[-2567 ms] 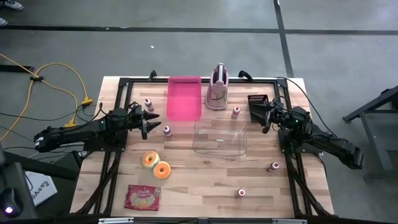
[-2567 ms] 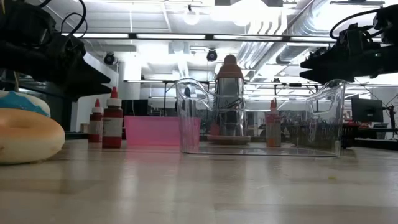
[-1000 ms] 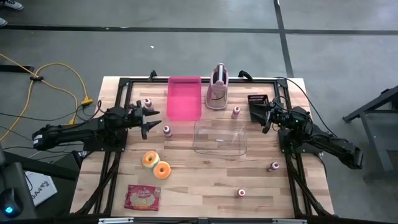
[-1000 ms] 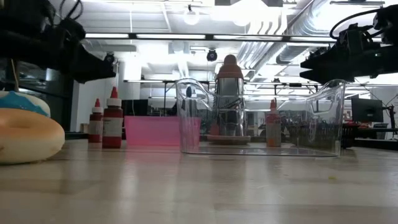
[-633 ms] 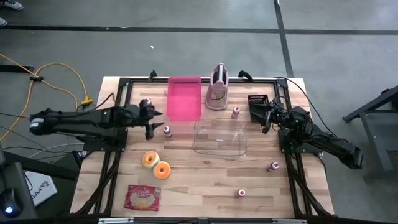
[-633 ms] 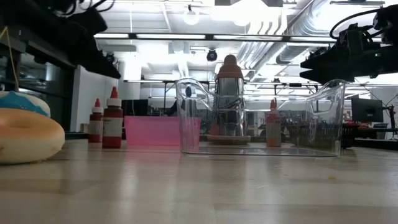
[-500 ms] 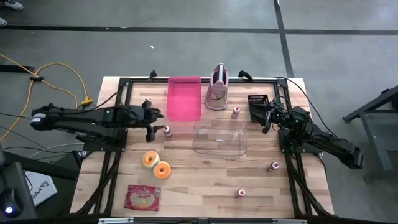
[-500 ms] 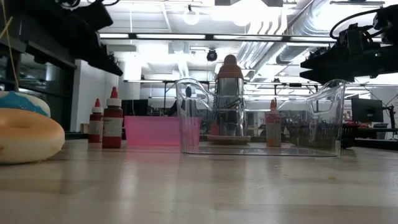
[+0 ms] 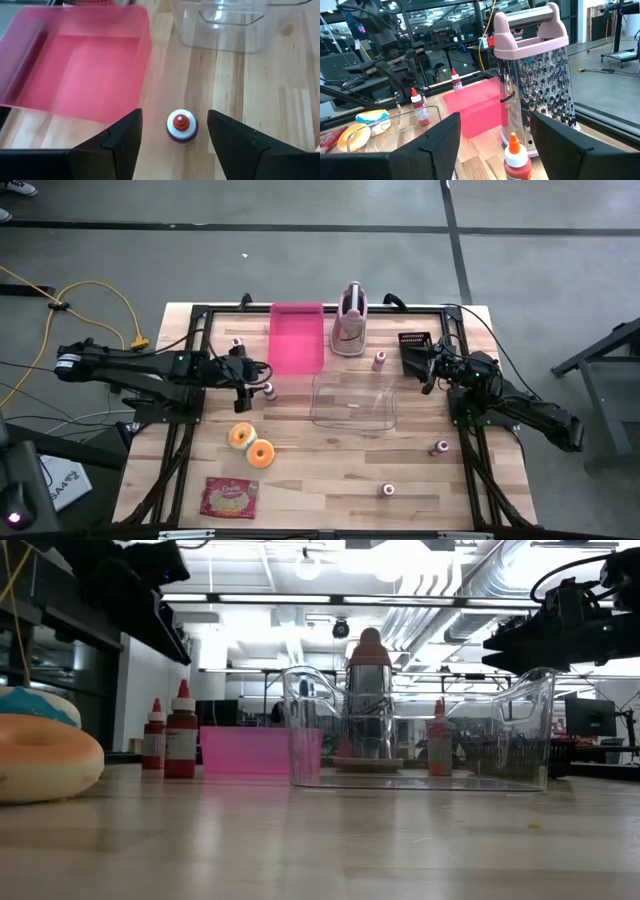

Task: Pick & Place Food Item
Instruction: Put the middle red food coloring bottle into the transparent bin

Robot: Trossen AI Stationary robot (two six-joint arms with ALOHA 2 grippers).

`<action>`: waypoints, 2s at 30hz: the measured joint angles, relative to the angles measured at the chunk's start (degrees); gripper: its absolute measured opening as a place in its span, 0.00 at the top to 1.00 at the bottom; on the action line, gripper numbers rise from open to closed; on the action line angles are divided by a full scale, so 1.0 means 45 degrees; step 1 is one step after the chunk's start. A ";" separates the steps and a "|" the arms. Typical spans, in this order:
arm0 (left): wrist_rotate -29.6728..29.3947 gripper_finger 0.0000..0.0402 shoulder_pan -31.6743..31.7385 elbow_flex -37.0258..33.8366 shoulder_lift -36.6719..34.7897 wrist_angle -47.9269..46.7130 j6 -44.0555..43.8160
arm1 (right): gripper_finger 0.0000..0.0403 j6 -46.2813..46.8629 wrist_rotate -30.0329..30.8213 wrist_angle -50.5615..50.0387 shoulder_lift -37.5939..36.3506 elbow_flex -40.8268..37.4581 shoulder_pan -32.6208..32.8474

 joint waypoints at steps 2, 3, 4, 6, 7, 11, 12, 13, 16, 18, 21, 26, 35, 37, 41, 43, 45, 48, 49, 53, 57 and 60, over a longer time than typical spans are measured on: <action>0.0005 0.46 0.0021 0.0000 0.0107 -0.0039 -0.0124 | 0.44 0.0000 -0.0002 0.0001 -0.0002 -0.0004 0.0005; 0.0014 0.46 0.0016 0.0000 0.0193 -0.0078 -0.0169 | 0.44 0.0000 -0.0003 0.0002 0.0000 -0.0003 0.0000; 0.0013 0.46 0.0016 0.0000 0.0269 -0.0125 -0.0198 | 0.44 0.0000 -0.0001 0.0000 0.0000 -0.0002 0.0002; 0.0022 0.46 0.0016 0.0000 0.0489 -0.0202 -0.0304 | 0.44 0.0000 -0.0002 0.0004 0.0002 -0.0004 0.0001; 0.0029 0.46 0.0016 0.0000 0.0586 -0.0206 -0.0400 | 0.44 0.0000 -0.0003 0.0003 -0.0001 0.0000 0.0003; 0.0214 0.46 0.0016 0.0000 0.1015 -0.0207 -0.0608 | 0.44 0.0000 -0.0003 0.0000 -0.0003 -0.0005 0.0005; 0.0213 0.46 0.0016 0.0005 0.1110 -0.0195 -0.0617 | 0.44 0.0000 -0.0003 0.0000 -0.0003 -0.0005 0.0005; 0.0212 0.46 0.0016 0.0005 0.1201 -0.0210 -0.0620 | 0.44 0.0000 -0.0003 0.0000 -0.0002 -0.0004 0.0004; 0.0209 0.46 0.0016 0.0005 0.1489 -0.0200 -0.0643 | 0.44 0.0000 -0.0003 0.0001 -0.0001 -0.0002 0.0001; 0.0209 0.46 0.0016 0.0005 0.1675 -0.0194 -0.0643 | 0.44 0.0000 -0.0003 0.0002 -0.0001 0.0000 0.0002; 0.0209 0.46 0.0016 0.0005 0.1931 -0.0121 -0.0653 | 0.44 0.0000 -0.0003 0.0005 -0.0001 -0.0002 0.0002; 0.0209 0.46 0.0016 0.0010 0.2412 -0.0054 -0.0832 | 0.44 0.0000 -0.0003 0.0000 -0.0002 0.0000 0.0001; 0.0196 0.46 0.0016 0.0015 0.2951 0.0579 -0.0745 | 0.44 0.0000 -0.0003 0.0001 0.0001 -0.0001 0.0004; 0.0134 0.46 0.0016 0.0015 0.2951 0.0558 -0.0745 | 0.44 0.0000 -0.0003 0.0001 -0.0002 -0.0003 0.0001; 0.0058 0.46 0.0102 0.0015 0.2946 0.0572 -0.0807 | 0.44 0.0000 -0.0003 0.0001 -0.0002 0.0000 0.0001; 0.0045 0.46 0.0185 0.0015 0.2946 0.0576 -0.0826 | 0.44 0.0000 -0.0003 0.0004 -0.0003 0.0000 0.0004; 0.0039 0.47 0.0288 0.0015 0.2946 0.0569 -0.0826 | 0.44 0.0000 -0.0003 0.0002 0.0000 0.0000 0.0002; 0.0116 0.49 0.0388 0.0015 0.2941 0.0573 -0.0827 | 0.44 0.0000 -0.0003 0.0005 0.0002 0.0000 0.0005; 0.0175 0.50 0.0417 0.0015 0.2941 0.0568 -0.0827 | 0.44 0.0000 -0.0003 0.0002 -0.0003 -0.0002 0.0002; 0.0330 0.53 0.0433 0.0015 0.2941 0.0568 -0.0827 | 0.44 0.0000 -0.0003 0.0003 0.0002 0.0000 0.0002; 0.0355 0.58 0.0433 0.0015 0.2941 0.0568 -0.0827 | 0.44 0.0000 -0.0003 0.0000 -0.0003 0.0000 0.0001; 0.0360 0.62 0.0433 0.0015 0.2941 0.0568 -0.0827 | 0.44 0.0000 -0.0002 0.0000 -0.0003 0.0000 0.0005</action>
